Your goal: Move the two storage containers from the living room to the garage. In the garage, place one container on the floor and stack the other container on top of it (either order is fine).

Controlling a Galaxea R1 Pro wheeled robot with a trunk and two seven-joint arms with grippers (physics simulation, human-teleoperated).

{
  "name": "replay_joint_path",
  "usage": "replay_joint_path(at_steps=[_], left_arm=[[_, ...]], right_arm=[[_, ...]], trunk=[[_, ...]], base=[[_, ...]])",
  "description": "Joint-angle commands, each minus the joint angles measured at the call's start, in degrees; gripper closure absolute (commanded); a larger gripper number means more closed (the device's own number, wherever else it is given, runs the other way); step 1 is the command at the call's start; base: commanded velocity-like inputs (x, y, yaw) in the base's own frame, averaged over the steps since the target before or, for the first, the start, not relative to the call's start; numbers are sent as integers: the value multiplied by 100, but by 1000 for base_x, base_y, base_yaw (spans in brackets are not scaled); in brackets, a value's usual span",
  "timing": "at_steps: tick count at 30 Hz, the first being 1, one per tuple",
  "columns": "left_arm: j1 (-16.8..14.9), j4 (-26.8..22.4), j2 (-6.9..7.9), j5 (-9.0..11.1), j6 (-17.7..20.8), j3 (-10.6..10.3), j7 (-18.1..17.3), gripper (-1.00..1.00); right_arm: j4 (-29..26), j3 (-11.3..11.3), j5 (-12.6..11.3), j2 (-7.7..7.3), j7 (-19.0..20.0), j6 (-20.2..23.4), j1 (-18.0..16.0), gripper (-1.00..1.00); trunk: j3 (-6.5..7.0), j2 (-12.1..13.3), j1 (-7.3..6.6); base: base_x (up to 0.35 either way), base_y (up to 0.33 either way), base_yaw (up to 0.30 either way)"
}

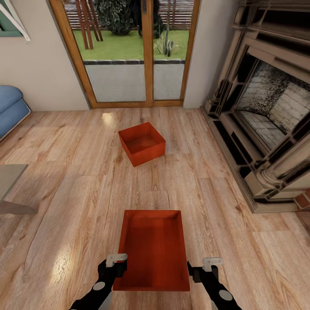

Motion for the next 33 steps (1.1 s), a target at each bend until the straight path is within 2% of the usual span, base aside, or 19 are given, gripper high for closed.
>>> replay_joint_path(at_steps=[1, 16, 31, 33], left_arm=[[-3, 5, -2, -21, -18, 7, 22, -100], [-3, 5, -2, -12, -18, 7, 18, -100], [-3, 5, -10, -3, -18, 7, 13, -100], [-3, 5, -11, -3, -18, 7, 13, -100]], right_arm=[[5, 20, -55, 14, -16, -20, -1, -100], [5, 17, -62, 54, -33, -21, -4, -100], [5, 21, -56, 53, 5, -24, -3, -100], [5, 21, -55, 53, 7, -24, -1, -100]], trunk=[[-3, -1, -1], [-3, -1, -1], [-272, -603, 329], [-272, -603, 329]], base=[[0, 0, 0], [0, 0, 0], [0, 0, 0], [0, 0, 0]])
